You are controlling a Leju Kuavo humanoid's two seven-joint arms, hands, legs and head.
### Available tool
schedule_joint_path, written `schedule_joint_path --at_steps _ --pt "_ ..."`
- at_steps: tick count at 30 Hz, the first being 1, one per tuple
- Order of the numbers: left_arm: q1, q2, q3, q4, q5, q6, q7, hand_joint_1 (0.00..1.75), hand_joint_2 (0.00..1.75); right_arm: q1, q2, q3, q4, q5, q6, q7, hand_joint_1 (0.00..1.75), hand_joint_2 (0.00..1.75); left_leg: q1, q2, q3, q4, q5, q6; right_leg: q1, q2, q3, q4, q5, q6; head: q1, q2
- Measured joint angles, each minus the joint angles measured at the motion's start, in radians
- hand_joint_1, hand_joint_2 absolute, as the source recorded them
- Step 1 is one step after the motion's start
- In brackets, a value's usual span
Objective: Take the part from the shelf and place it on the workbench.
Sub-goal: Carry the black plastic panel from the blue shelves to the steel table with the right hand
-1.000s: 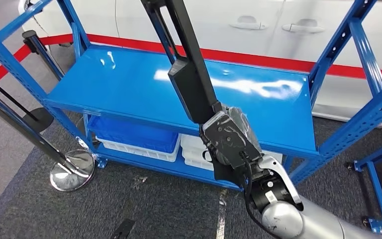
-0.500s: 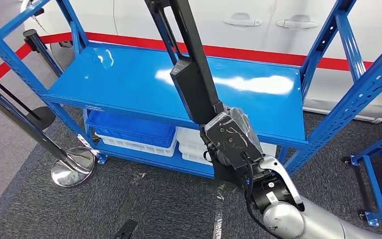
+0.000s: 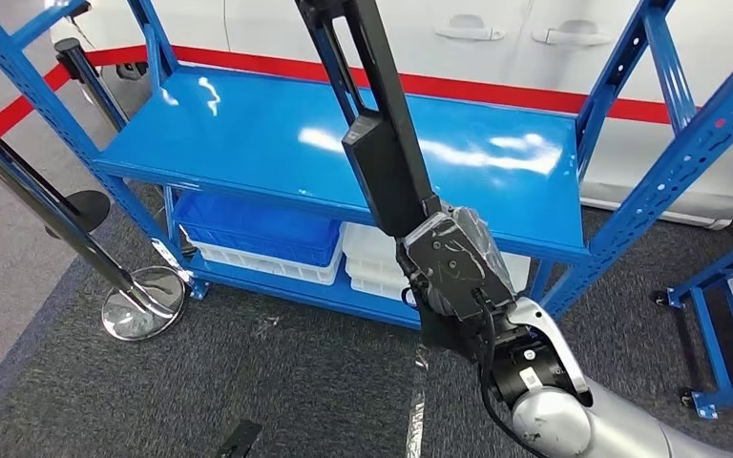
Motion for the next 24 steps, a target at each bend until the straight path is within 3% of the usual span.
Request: schedule_joint_path --at_steps 4,6,8,10,11,12,14,15,16,18,20,21,22,24 --pt "0.003 0.001 -0.004 0.0 0.0 0.0 0.0 0.0 1.75 0.003 -0.002 -0.001 -0.001 0.001 -0.002 0.0 1.54 1.75 0.0 -0.003 -0.019 0.01 0.001 -0.016 0.002 0.001 -0.022 0.006 0.021 -0.033 0.0 0.0" --pt "0.003 0.0 -0.008 0.0 0.0 0.0 0.0 0.0 1.75 0.003 -0.002 -0.001 -0.001 0.001 -0.002 0.0 1.54 1.75 0.002 -0.002 -0.044 0.07 -0.055 -0.023 0.0 -0.002 -0.035 0.004 0.035 -0.046 -0.002 0.0" --pt "0.002 0.0 -0.01 0.0 0.0 0.0 0.001 0.0 1.75 0.003 -0.002 -0.001 -0.001 0.001 -0.003 0.0 1.54 1.75 0.002 -0.002 -0.077 0.178 -0.131 -0.028 0.003 -0.003 -0.047 0.003 0.046 -0.051 -0.004 0.0" --pt "0.002 0.0 -0.01 0.0 0.0 0.0 0.002 0.0 1.75 0.004 -0.002 -0.001 -0.001 0.001 -0.003 0.0 1.54 1.75 0.001 -0.002 -0.086 0.25 -0.166 -0.024 0.01 -0.004 -0.06 0.003 0.056 -0.054 -0.004 0.0" --pt "0.002 0.0 -0.011 0.0 0.0 0.0 0.002 0.0 1.75 0.005 -0.002 -0.001 -0.001 0.001 -0.004 0.0 1.54 1.75 -0.001 -0.003 -0.067 0.243 -0.162 -0.018 0.013 -0.004 -0.067 0.003 0.063 -0.055 -0.004 0.0" --pt "0.001 0.0 -0.011 0.0 0.0 0.0 0.002 0.0 1.75 0.005 -0.003 -0.001 -0.001 0.001 -0.004 0.0 1.54 1.75 -0.005 -0.003 -0.03 0.199 -0.142 -0.008 0.017 -0.003 -0.073 0.002 0.069 -0.056 -0.004 0.0" --pt "-0.002 0.001 -0.012 0.0 0.0 0.0 0.002 0.0 1.75 0.004 -0.004 -0.001 -0.002 0.001 -0.007 0.0 1.54 1.75 -0.016 -0.003 0.063 0.062 -0.106 0.015 0.021 -0.003 -0.079 -0.003 0.082 -0.055 -0.003 0.0" --pt "-0.003 0.002 -0.013 0.0 0.0 0.0 0.002 0.0 1.75 0.004 -0.004 -0.002 -0.003 0.001 -0.007 0.001 1.54 1.75 -0.022 -0.003 0.092 0.01 -0.092 0.025 0.02 -0.004 -0.078 -0.01 0.09 -0.052 -0.003 0.0" --pt "-0.005 0.003 -0.014 0.0 0.0 0.0 0.002 0.0 1.75 0.004 -0.005 -0.002 -0.004 0.001 -0.009 0.001 1.54 1.75 -0.028 -0.003 0.107 -0.022 -0.085 0.033 0.017 -0.005 -0.077 -0.017 0.098 -0.048 -0.007 0.0" --pt "-0.006 0.004 -0.015 0.0 0.0 0.0 0.003 0.0 1.75 0.004 -0.006 -0.002 -0.005 0.001 -0.011 0.002 1.54 1.75 -0.038 -0.005 0.104 -0.04 -0.066 0.04 0.01 -0.007 -0.076 -0.031 0.115 -0.034 -0.014 0.0" --pt "-0.005 0.004 -0.016 0.0 0.0 0.0 0.004 0.0 1.75 0.005 -0.008 -0.004 -0.006 0.001 -0.013 0.002 1.54 1.75 -0.032 -0.003 0.105 -0.065 -0.039 0.04 0.01 -0.007 -0.078 -0.037 0.12 -0.022 -0.014 0.0" --pt "-0.005 0.004 -0.016 0.0 0.0 0.0 0.005 0.0 1.75 0.005 -0.01 -0.005 -0.006 0.001 -0.014 0.003 1.54 1.75 -0.028 -0.001 0.105 -0.078 -0.023 0.04 0.013 -0.007 -0.082 -0.028 0.102 -0.017 -0.012 0.0" --pt "-0.005 0.004 -0.017 0.0 0.0 0.0 0.006 0.0 1.75 0.005 -0.011 -0.008 -0.006 0.001 -0.014 0.003 1.54 1.75 -0.024 0.002 0.101 -0.09 -0.007 0.04 0.014 -0.007 -0.091 0.0 0.067 -0.013 -0.009 0.0" --pt "-0.006 0.001 -0.017 0.0 0.0 -0.001 0.007 0.0 1.75 0.005 -0.013 -0.013 -0.006 0.001 -0.015 0.003 1.54 1.75 -0.024 0.005 0.08 -0.091 0.012 0.044 0.013 -0.007 -0.115 0.105 -0.028 -0.008 -0.005 0.0"
